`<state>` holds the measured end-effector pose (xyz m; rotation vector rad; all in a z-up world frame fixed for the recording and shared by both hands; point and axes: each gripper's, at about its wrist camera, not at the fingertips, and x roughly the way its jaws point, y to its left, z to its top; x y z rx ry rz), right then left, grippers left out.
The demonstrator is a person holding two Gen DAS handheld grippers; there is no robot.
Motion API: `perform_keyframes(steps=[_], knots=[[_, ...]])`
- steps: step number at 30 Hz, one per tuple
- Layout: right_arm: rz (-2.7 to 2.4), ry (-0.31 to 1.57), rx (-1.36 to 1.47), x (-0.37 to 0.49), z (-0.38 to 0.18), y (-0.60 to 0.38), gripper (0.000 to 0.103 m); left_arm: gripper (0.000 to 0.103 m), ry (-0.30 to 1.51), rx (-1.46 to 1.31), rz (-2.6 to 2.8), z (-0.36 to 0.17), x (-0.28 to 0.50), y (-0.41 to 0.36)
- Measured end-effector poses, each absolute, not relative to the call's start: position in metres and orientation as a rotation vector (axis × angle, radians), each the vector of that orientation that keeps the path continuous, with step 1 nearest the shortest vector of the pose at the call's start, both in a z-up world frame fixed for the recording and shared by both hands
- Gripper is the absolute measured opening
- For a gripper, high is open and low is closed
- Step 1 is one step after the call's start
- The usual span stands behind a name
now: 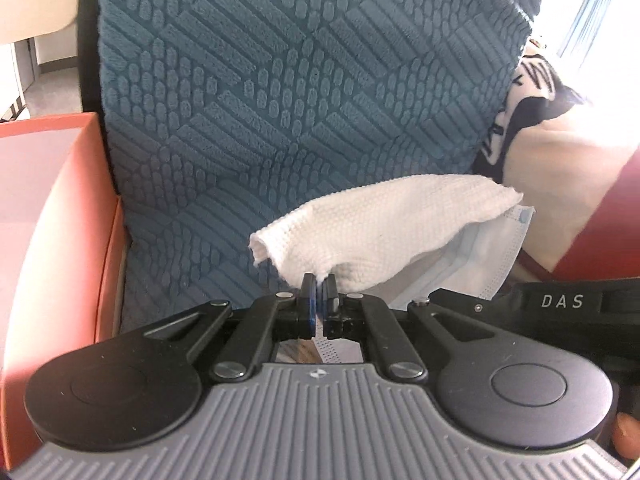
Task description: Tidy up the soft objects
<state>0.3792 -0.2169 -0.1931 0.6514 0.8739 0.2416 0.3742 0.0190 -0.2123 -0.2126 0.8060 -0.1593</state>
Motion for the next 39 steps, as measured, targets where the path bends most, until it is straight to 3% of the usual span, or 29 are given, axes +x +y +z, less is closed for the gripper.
perform_keyframes(steps=[30,39], knots=[[0.273,0.799,0.371,0.243,-0.151,-0.216,0.004,0.004,0.871,-0.492,-0.183,-0.204,0.188,0.021],[0.263,0.868,0.335,0.248,-0.164,-0.209,0.005,0.004,0.939,-0.531,-0.208,-0.217,0.194,0.022]])
